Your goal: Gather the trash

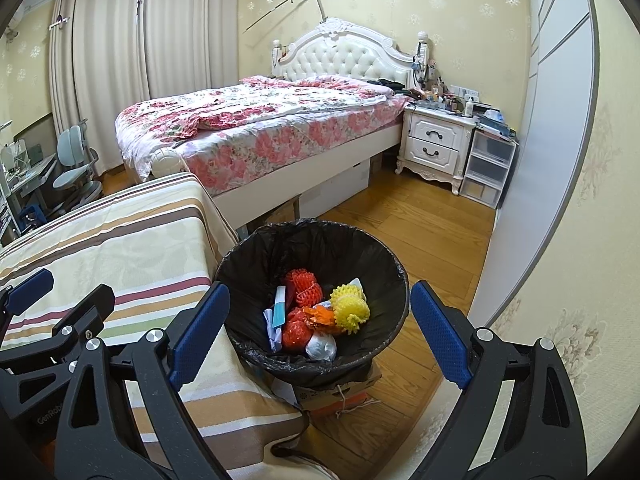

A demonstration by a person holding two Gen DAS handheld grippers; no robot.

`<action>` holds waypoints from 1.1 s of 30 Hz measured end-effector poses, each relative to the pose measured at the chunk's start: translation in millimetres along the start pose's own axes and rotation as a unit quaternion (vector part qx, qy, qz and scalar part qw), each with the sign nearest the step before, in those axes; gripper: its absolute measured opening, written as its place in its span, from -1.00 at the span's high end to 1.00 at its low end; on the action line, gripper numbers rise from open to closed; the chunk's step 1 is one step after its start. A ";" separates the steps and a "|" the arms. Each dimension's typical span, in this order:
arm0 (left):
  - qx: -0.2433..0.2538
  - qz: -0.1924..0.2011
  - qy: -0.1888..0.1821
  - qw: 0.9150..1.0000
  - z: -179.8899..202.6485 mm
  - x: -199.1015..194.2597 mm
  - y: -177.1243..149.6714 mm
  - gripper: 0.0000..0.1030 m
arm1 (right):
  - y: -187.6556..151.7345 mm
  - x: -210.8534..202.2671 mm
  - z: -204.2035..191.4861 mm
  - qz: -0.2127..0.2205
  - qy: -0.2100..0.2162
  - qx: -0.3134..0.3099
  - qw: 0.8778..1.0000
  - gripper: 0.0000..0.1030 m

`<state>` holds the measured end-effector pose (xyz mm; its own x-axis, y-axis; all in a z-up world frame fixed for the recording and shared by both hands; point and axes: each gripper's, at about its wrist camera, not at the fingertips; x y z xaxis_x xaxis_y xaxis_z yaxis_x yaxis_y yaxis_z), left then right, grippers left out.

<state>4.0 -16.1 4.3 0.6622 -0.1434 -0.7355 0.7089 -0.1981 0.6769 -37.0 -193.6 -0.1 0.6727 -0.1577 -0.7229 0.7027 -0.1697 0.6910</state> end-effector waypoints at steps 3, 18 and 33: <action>0.000 0.000 -0.001 1.000 0.0 0.0 0.1 -0.61 | 0.2 0.0 0.3 0.001 0.000 0.000 1.000 -0.74; 0.010 -0.001 -0.003 1.000 13.9 0.0 -10.2 -0.61 | 0.1 -0.1 -0.1 0.000 0.001 0.000 1.000 -0.74; 0.012 0.012 -0.006 1.000 12.4 -3.9 -10.1 -0.61 | 0.5 -0.4 -0.6 0.000 0.000 -0.001 1.000 -0.74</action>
<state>-8.8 -25.6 -0.1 0.6768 -0.1592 -0.7188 0.6864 -0.2166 0.6942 -36.8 -193.0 0.6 0.6726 -0.1580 -0.7230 0.7031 -0.1683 0.6909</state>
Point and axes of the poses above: each gripper's, at about its wrist camera, not at the fingertips, and x roughly the way its jaws point, z to its right, y to its top, and after that the axes turned 12 degrees about -z, right-handed
